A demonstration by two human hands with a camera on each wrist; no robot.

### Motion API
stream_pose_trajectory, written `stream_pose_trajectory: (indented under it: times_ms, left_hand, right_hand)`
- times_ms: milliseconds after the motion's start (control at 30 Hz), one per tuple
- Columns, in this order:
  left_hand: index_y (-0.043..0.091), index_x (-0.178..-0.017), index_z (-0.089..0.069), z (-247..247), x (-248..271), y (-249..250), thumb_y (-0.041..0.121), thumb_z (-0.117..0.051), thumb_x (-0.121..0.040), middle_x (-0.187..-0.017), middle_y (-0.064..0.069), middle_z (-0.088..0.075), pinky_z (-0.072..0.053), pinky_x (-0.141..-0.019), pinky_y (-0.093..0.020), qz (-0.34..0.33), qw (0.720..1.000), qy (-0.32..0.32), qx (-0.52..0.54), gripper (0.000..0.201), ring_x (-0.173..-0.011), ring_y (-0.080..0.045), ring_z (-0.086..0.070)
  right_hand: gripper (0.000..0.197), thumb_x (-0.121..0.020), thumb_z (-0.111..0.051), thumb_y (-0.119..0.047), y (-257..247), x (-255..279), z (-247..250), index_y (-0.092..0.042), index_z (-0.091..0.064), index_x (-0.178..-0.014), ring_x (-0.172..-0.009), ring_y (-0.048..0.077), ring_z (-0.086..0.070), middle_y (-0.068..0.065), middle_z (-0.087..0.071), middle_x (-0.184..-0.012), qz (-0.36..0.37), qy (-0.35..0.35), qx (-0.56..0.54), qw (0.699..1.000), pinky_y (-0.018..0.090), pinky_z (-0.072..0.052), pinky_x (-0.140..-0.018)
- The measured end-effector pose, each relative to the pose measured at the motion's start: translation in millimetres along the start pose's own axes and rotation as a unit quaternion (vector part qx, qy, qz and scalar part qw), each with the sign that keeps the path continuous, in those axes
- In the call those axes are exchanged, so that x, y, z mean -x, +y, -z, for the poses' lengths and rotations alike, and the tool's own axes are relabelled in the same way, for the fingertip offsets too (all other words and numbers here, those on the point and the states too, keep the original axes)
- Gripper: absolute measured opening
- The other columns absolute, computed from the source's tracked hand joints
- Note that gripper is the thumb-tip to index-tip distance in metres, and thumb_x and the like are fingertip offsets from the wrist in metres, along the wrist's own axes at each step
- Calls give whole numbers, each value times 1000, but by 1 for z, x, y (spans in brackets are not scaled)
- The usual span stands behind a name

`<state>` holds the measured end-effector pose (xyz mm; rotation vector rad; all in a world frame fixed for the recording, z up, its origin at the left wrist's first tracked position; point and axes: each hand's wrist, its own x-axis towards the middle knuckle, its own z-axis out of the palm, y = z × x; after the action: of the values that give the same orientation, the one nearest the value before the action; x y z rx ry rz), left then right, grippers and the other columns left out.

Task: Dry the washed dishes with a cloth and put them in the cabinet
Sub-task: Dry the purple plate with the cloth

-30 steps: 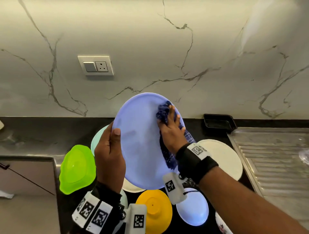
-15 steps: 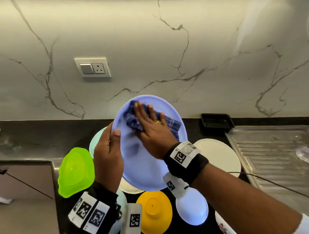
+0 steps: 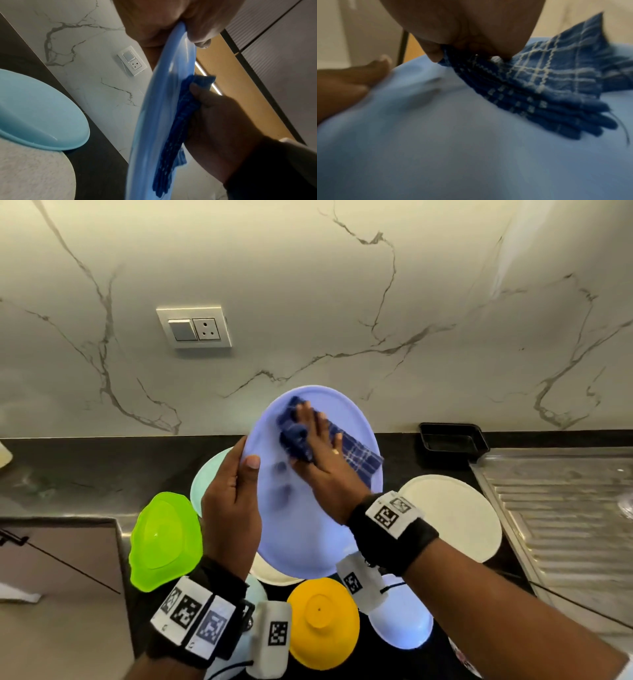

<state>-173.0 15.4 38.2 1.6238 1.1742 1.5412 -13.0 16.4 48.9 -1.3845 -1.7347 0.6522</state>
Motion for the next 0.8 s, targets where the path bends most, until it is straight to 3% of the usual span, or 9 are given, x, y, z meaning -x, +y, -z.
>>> stream_pose_trajectory:
  times_ms: [100,200,300,433,533,633,700,800]
  left_hand:
    - [5,-127,-65,-1,-3,1,32,-43,-107,-120,-8,-70,-51,-101,-36,-2,999,27,38,40,-111,-10,-64]
    - [13,-126,-65,3,-4,-1,36,-43,-104,-120,-2,-70,-51,-101,-36,22,996,59,60,39,-113,-11,-64]
    - [9,-131,-63,5,0,-2,42,-44,-101,-125,-7,-70,-50,-104,-50,62,992,65,86,49,-119,-24,-64]
    - [9,-136,-60,0,6,2,43,-44,-100,-128,-5,-69,-49,-106,-51,66,994,51,75,52,-121,-22,-63]
    - [12,-138,-59,-5,6,7,52,-47,-98,-130,-3,-68,-48,-107,-55,61,996,11,69,59,-124,-23,-62]
    - [6,-135,-61,-7,-1,12,44,-46,-101,-127,-6,-69,-48,-105,-50,17,999,2,44,53,-120,-17,-63]
    - [3,-129,-63,-7,-7,11,36,-44,-103,-121,-10,-70,-49,-103,-48,-2,999,12,33,47,-109,-12,-63]
    - [6,-127,-65,-3,-12,9,36,-45,-104,-120,-8,-71,-51,-100,-41,9,998,40,51,43,-108,-15,-63]
  right_hand:
    - [71,-102,-43,-26,-1,18,-13,-40,7,-151,-148,5,21,-30,15,-156,145,-107,149,972,49,17,-120]
    - [74,-101,-42,-24,15,51,-9,-41,8,-153,-149,5,22,-24,14,-161,184,-189,247,932,42,20,-119]
    - [78,-98,-43,-23,42,76,4,-44,9,-152,-148,1,22,-29,17,-159,123,-188,246,943,43,15,-122]
    - [68,-95,-34,-39,56,55,13,-46,8,-148,-146,-2,23,-35,16,-153,-36,-74,97,992,48,9,-122]
    - [70,-92,-31,-46,42,21,22,-43,10,-149,-150,7,17,-30,17,-153,-88,-5,20,996,50,9,-121]
    - [70,-94,-33,-42,18,11,13,-44,12,-148,-150,10,20,-26,17,-157,12,-48,89,995,54,10,-121]
    - [73,-98,-39,-35,7,24,0,-44,12,-150,-149,9,23,-26,19,-158,90,-99,175,975,56,10,-120]
    - [67,-99,-27,-35,13,59,-4,-43,11,-153,-148,6,25,-26,19,-160,142,-167,262,940,47,16,-120]
